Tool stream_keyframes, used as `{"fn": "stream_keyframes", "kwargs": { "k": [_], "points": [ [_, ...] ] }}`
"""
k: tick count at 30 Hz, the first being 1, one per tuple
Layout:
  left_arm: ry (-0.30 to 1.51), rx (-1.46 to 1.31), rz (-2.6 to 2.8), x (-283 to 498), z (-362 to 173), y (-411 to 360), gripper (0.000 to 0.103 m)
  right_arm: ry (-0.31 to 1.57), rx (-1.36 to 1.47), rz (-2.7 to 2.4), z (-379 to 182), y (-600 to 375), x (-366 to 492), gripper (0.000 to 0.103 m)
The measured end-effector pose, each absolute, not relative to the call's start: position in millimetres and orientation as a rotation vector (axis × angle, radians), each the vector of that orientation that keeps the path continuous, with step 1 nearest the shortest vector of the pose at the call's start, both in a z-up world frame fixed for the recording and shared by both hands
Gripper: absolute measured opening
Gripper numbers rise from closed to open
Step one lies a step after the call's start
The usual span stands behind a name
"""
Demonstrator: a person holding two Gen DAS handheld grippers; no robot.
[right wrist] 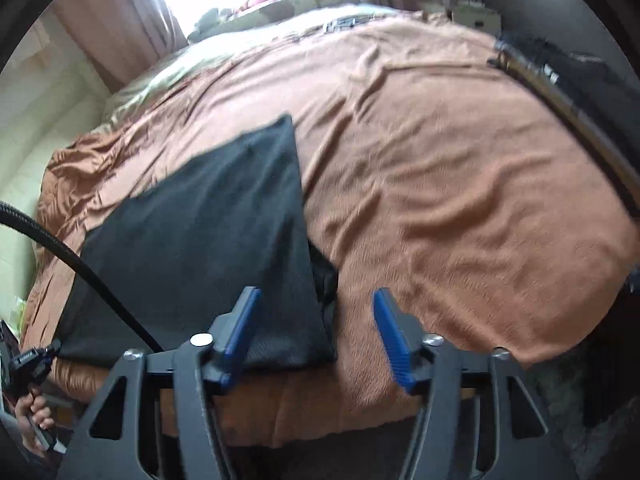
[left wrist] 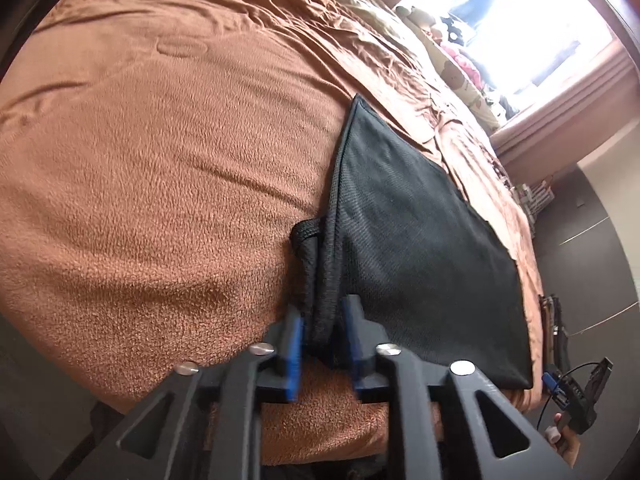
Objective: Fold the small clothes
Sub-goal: 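Open both tools and release the side edge onto the shirt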
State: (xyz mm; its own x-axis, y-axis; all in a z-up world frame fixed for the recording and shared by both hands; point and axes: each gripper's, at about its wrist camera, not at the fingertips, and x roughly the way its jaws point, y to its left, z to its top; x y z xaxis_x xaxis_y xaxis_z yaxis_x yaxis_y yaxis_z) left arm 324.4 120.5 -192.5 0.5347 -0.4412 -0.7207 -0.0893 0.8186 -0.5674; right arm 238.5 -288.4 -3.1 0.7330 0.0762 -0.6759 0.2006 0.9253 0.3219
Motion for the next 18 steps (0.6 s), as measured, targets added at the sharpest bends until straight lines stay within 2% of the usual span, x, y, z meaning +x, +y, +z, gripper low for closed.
{"fn": "stream_keyframes", "kwargs": {
  "k": [5, 7, 11, 13, 14, 15, 16, 18],
  "points": [
    [0.983, -0.598, -0.246, 319.3, -193.5, 117.3, 0.036, 0.718, 0.294, 0.014, 13.5, -246.5, 240.2, 0.058],
    [0.976, -0.598, -0.257, 318.1, -192.4, 114.6, 0.046, 0.715, 0.263, 0.067, 17.6, -225.1, 244.1, 0.058],
    [0.983, -0.567, -0.263, 319.1, -187.7, 107.9, 0.057, 0.729, 0.207, 0.125, 22.0, -185.9, 254.8, 0.058],
    [0.978, -0.55, -0.281, 319.3, -183.8, 104.5, 0.079, 0.746, 0.188, 0.147, 22.4, -171.9, 262.7, 0.058],
    [0.967, -0.537, -0.288, 318.0, -180.6, 102.6, 0.086, 0.754, 0.179, 0.153, 21.2, -167.4, 266.9, 0.058],
    [0.96, -0.523, -0.285, 317.5, -178.9, 101.9, 0.096, 0.761, 0.17, 0.159, 20.5, -160.6, 269.5, 0.058],
    [0.951, -0.499, -0.281, 316.0, -175.9, 100.1, 0.103, 0.768, 0.163, 0.168, 19.6, -158.0, 273.7, 0.058],
    [0.954, -0.47, -0.278, 315.2, -173.3, 98.6, 0.103, 0.773, 0.148, 0.174, 18.9, -150.7, 281.7, 0.058]
  ]
}}
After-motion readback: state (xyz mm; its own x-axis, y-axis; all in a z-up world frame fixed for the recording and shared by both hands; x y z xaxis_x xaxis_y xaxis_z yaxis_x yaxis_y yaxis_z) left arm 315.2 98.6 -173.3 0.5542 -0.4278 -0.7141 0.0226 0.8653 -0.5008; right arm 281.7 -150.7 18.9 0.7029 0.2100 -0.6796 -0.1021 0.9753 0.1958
